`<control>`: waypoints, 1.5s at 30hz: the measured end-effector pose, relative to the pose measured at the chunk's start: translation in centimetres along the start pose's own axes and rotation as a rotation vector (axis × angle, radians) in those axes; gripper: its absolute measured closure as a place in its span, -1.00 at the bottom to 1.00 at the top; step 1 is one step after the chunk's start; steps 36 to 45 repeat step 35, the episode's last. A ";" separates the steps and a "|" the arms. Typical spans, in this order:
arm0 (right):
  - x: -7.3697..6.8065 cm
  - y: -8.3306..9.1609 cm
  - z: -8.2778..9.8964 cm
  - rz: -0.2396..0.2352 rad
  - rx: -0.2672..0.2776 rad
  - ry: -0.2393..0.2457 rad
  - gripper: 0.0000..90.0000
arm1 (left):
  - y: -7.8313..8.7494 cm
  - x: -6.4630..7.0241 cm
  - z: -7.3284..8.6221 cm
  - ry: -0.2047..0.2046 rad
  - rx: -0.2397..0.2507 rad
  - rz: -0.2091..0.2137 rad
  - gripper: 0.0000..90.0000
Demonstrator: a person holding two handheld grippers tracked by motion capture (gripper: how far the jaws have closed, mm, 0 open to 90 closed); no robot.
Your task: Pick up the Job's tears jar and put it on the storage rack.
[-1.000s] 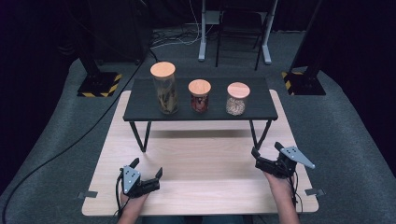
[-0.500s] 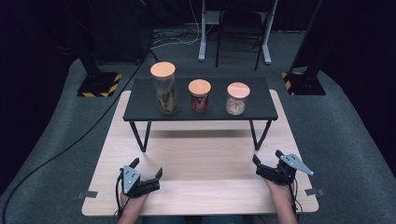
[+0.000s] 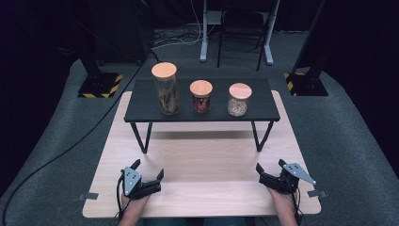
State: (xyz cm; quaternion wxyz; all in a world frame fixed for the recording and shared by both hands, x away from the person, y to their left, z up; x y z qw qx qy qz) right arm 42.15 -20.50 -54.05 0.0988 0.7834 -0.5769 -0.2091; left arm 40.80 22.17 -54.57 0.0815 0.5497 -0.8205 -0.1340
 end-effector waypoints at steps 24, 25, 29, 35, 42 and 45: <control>0.1 -2.0 2.8 0.026 -0.261 0.020 -0.99 | 0.1 -0.1 0.0 0.007 0.005 0.003 -0.97; 0.0 -2.1 2.9 0.027 -0.273 0.030 -0.99 | 0.1 -0.1 0.0 0.007 0.005 0.003 -0.97; -0.1 -2.3 3.1 0.027 -0.299 0.047 -0.99 | 0.1 -0.1 0.0 0.008 0.006 0.004 -0.97; -0.1 -2.2 3.0 0.018 -0.289 0.042 -0.99 | 0.1 -0.1 0.0 0.006 0.007 0.006 -0.97; -0.1 -2.2 3.0 0.018 -0.289 0.042 -0.99 | 0.1 -0.1 0.0 0.006 0.007 0.006 -0.97; -0.1 -2.2 3.0 0.018 -0.289 0.042 -0.99 | 0.1 -0.1 0.0 0.006 0.007 0.006 -0.97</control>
Point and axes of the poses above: each handheld gripper's, and its own axes: y roughly backward along the jaws, z roughly out of its underside, x roughly to its right, the point moved 9 cm from there along -y, roughly forward along the jaws, and after that the axes turned 6 degrees about -x, right-handed, at the moved point
